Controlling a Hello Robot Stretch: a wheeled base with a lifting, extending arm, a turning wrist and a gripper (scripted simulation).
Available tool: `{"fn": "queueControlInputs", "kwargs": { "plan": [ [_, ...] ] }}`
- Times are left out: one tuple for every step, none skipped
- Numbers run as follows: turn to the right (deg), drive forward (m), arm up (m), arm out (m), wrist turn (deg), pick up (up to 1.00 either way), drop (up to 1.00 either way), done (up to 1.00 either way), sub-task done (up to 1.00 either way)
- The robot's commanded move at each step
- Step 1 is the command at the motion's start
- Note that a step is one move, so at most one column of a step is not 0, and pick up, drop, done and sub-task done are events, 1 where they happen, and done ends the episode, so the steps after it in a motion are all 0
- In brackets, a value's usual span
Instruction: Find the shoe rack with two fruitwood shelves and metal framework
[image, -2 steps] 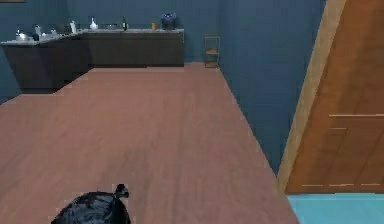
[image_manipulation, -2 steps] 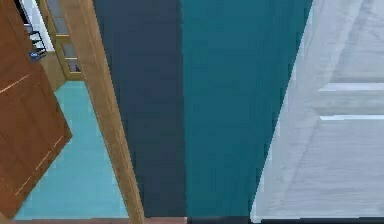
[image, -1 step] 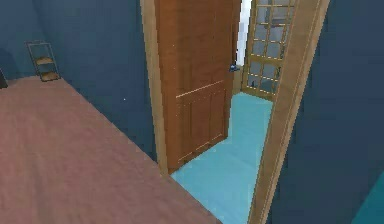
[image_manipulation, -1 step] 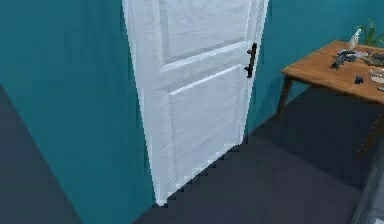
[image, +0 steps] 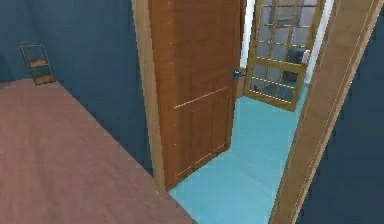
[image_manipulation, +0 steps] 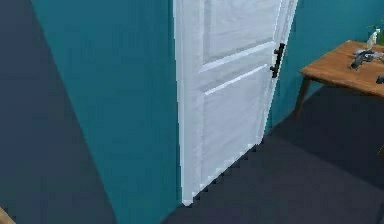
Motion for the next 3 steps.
{"fn": "queueControlInputs", "kwargs": {
  "plan": [
    [-39.0,0.0,0.0,0.0,0.0,0.0,0.0,0.0,0.0],
    [0.0,1.0,0.0,0.0,0.0,0.0,0.0,0.0,0.0],
    [-3.0,0.0,0.0,0.0,0.0,0.0,0.0,0.0,0.0]
  ]
}}
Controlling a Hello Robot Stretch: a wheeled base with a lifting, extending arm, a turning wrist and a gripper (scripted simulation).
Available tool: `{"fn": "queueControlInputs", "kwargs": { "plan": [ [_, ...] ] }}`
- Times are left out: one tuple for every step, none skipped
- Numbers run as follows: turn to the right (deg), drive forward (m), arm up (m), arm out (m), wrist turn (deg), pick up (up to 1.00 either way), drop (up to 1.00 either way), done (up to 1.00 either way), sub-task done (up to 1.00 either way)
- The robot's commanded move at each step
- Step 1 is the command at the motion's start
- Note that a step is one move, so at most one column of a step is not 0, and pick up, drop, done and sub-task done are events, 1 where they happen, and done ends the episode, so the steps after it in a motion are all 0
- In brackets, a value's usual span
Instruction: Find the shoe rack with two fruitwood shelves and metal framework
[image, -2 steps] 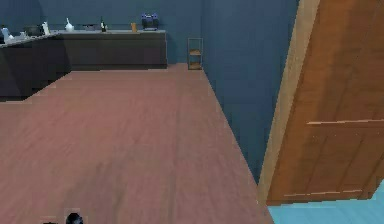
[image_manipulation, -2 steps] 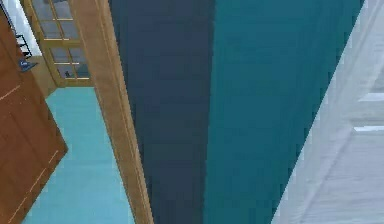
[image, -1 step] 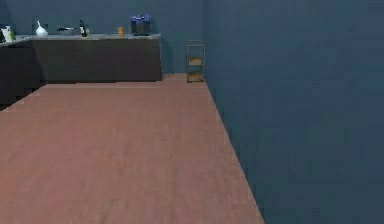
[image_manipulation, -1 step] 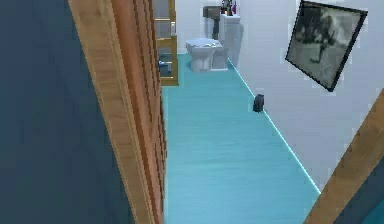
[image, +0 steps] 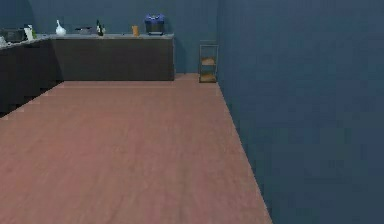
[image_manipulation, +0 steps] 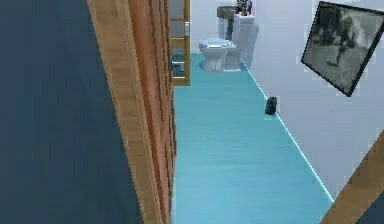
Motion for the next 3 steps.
{"fn": "queueControlInputs", "kwargs": {
  "plan": [
    [0.0,1.0,0.0,0.0,0.0,0.0,0.0,0.0,0.0],
    [0.0,1.0,0.0,0.0,0.0,0.0,0.0,0.0,0.0],
    [0.0,1.0,0.0,0.0,0.0,0.0,0.0,0.0,0.0]
  ]
}}
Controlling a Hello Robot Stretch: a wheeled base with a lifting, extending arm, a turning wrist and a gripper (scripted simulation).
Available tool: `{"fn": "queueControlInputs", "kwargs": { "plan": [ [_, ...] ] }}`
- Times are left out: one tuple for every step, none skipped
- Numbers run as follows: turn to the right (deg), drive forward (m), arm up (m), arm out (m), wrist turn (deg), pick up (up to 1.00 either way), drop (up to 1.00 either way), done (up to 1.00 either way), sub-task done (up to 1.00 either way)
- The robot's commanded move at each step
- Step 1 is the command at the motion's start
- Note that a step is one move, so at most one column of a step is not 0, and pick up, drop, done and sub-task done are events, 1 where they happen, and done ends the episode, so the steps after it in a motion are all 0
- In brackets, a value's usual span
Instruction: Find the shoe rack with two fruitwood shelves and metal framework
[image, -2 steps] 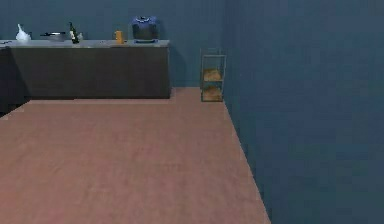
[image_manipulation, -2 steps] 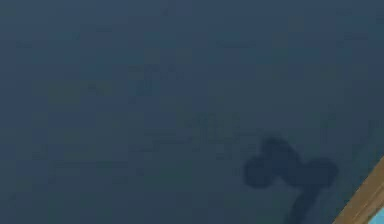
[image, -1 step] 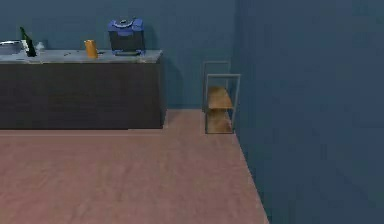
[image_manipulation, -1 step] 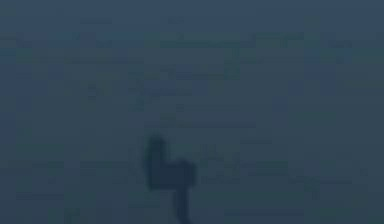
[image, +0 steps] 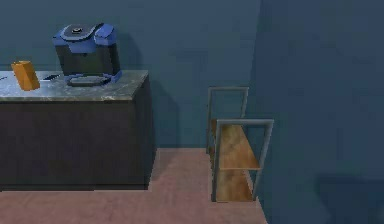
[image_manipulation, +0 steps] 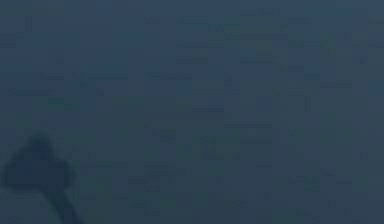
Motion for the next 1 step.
{"fn": "queueControlInputs", "kwargs": {
  "plan": [
    [3.0,0.0,0.0,0.0,0.0,0.0,0.0,0.0,0.0]
  ]
}}
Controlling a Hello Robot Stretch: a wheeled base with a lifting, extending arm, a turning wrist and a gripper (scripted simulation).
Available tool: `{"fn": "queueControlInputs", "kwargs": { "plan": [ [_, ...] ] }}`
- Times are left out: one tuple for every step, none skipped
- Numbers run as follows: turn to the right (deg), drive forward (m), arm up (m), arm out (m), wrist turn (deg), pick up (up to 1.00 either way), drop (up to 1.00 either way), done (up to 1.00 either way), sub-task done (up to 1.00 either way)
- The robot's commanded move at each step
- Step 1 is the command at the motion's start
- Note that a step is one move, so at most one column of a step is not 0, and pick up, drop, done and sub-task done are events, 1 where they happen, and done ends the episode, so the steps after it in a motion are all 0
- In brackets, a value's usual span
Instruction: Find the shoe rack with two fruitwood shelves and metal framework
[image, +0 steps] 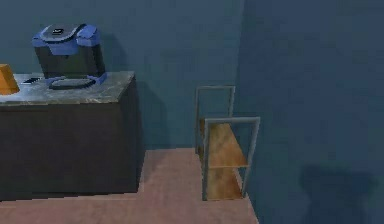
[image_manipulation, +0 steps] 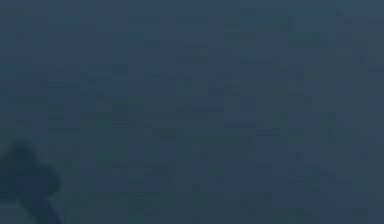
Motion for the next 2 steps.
{"fn": "queueControlInputs", "kwargs": {
  "plan": [
    [0.0,0.35,0.0,0.0,0.0,0.0,0.0,0.0,0.0],
    [12.0,0.0,0.0,0.0,0.0,0.0,0.0,0.0,0.0]
  ]
}}
